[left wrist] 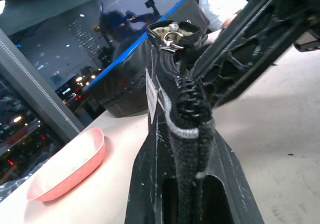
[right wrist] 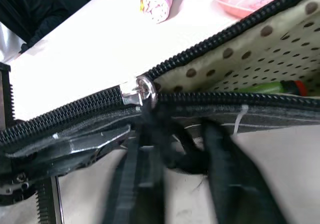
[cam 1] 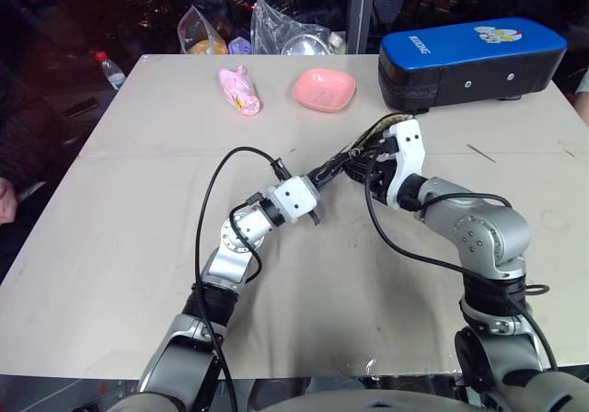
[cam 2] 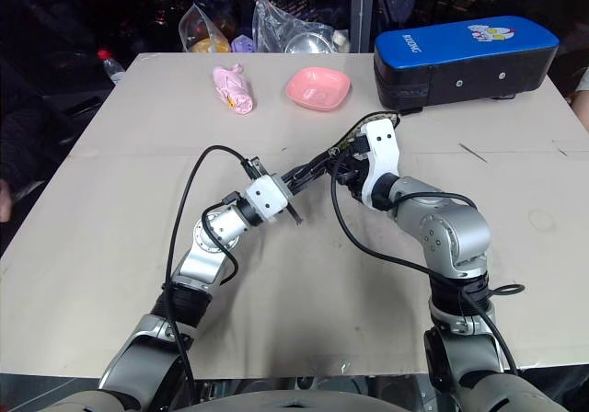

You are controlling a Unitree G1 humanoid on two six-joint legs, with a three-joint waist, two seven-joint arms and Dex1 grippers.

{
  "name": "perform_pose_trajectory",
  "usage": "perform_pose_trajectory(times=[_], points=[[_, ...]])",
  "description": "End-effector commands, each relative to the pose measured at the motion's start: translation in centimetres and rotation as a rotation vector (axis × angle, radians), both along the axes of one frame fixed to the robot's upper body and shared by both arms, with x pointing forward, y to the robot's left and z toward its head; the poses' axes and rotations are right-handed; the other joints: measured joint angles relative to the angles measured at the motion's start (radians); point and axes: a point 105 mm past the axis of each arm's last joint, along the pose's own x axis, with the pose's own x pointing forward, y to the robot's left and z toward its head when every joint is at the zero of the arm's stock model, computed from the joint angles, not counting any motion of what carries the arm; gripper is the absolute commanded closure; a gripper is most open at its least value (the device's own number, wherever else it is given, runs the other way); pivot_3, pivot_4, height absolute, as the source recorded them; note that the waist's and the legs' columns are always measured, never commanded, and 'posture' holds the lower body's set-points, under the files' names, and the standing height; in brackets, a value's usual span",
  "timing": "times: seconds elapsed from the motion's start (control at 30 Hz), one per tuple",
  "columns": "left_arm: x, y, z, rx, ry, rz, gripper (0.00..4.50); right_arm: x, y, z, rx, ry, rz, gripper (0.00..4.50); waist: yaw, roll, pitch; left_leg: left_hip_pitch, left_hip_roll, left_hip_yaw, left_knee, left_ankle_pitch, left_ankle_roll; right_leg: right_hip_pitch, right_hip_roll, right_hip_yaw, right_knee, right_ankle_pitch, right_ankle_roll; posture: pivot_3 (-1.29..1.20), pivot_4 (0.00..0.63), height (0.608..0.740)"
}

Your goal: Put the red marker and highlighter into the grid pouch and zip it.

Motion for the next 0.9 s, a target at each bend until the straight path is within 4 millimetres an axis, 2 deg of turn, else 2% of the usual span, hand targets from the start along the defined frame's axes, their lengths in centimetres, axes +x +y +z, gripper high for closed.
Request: perform_pose_trajectory(times=[0.03,0.17,0.27,0.4,0.53,0.67,0.7,0.9], points=[[-0.6,-0.4,1.1,-0.007,-0.057,-0.023,4.50,-0.3,-0.4,1.9,0.030,-0.076,-0.020,4.47,-0.001,0.000,0.000,0.000,0.000,0.000,0.000,0.000,0.000,0.000,0.000,0.000,0.000,0.000,0.000,0.00,0.150,0.726],[-0.3,0.0,1.1,0.000,-0.060,0.007,4.50,-0.8,-1.2,2.0,0.022,-0.079,-0.034,4.47,-0.001,0.000,0.000,0.000,0.000,0.000,0.000,0.000,0.000,0.000,0.000,0.000,0.000,0.000,0.000,0.00,0.150,0.726],[-0.2,0.3,1.0,0.003,-0.060,0.016,4.50,-1.0,-2.7,2.2,-0.010,-0.088,-0.074,4.47,0.000,0.000,0.000,0.000,0.000,0.000,0.000,0.000,0.000,0.000,0.000,0.000,0.000,0.000,0.000,0.00,0.150,0.726],[-0.2,0.5,1.0,0.005,-0.061,0.022,4.50,-0.2,-6.1,3.3,-0.046,-0.121,-0.181,4.47,0.000,0.000,0.000,0.000,0.000,0.000,0.000,0.000,0.000,0.000,0.000,0.000,0.000,0.000,0.000,0.00,0.150,0.726],[-0.3,0.7,0.9,0.008,-0.059,0.026,4.50,0.4,-8.4,3.9,-0.071,-0.136,-0.251,4.47,0.000,0.000,0.000,0.000,0.000,0.000,0.000,0.000,0.000,0.000,0.000,0.000,0.000,0.000,0.000,0.00,0.150,0.726],[-0.2,1.0,0.9,0.011,-0.060,0.033,4.50,2.4,-13.0,4.2,-0.094,-0.146,-0.462,4.47,0.000,0.000,0.000,0.000,0.000,0.001,0.000,0.000,0.000,0.000,0.000,0.000,0.000,0.000,0.000,0.00,0.150,0.726],[-0.2,1.0,0.8,0.013,-0.061,0.036,4.50,2.6,-13.6,4.2,-0.094,-0.148,-0.493,4.47,0.000,0.000,0.000,0.000,0.000,0.001,0.000,0.000,0.000,0.000,0.000,0.000,0.000,0.000,0.000,0.00,0.150,0.726],[0.3,1.5,1.3,0.013,-0.082,0.066,4.50,3.2,-13.9,3.8,-0.078,-0.141,-0.538,4.47,-0.003,0.000,0.000,0.000,0.001,0.001,-0.001,0.000,0.000,0.000,0.000,0.001,0.000,0.000,0.000,0.00,0.150,0.726]])
